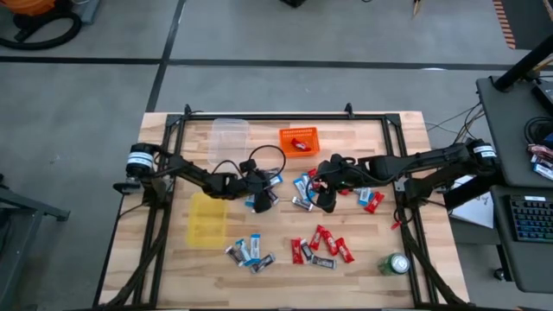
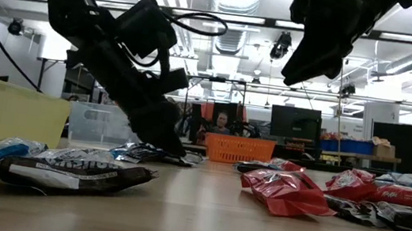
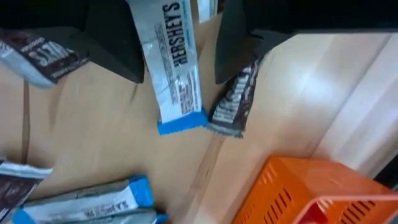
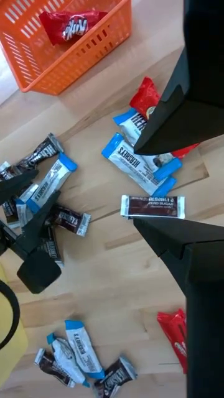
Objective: Sort candy
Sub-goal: Put the middle left white candy into the yellow bin
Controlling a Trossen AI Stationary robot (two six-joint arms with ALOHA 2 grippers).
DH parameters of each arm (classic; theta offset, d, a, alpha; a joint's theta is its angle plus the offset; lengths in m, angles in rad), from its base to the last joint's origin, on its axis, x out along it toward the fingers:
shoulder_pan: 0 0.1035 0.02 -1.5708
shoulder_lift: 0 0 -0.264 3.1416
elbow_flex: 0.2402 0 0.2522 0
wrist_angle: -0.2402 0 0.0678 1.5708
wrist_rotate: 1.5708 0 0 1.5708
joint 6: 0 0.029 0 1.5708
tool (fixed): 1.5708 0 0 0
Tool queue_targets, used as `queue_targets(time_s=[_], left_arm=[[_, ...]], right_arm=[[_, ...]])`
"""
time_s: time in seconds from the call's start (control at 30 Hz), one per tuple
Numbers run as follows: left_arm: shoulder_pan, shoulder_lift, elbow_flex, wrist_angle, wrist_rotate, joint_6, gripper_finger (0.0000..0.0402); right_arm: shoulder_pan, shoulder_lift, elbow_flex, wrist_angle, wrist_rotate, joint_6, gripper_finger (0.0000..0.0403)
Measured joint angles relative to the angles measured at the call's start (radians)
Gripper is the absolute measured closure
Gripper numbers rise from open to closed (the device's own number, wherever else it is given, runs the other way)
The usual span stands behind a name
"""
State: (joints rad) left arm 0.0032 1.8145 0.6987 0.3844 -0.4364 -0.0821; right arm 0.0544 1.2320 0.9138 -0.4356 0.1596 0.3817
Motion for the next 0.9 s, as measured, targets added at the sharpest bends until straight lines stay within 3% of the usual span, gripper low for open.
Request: queue_targets(time_s=[0.57,0.9], left_arm=[[0.0,0.0,0.007,-0.003,0.054,-0.006,0.0389],[-0.012,-0.032,0.067,-0.007,0.061,0.035,0.04]], right_arm=[[0.0,0.0,-0.01,0.0,0.0,0.0,0.0241],[0.0,0.0,-0.01,0.0,0.0,0.0,0.0241]])
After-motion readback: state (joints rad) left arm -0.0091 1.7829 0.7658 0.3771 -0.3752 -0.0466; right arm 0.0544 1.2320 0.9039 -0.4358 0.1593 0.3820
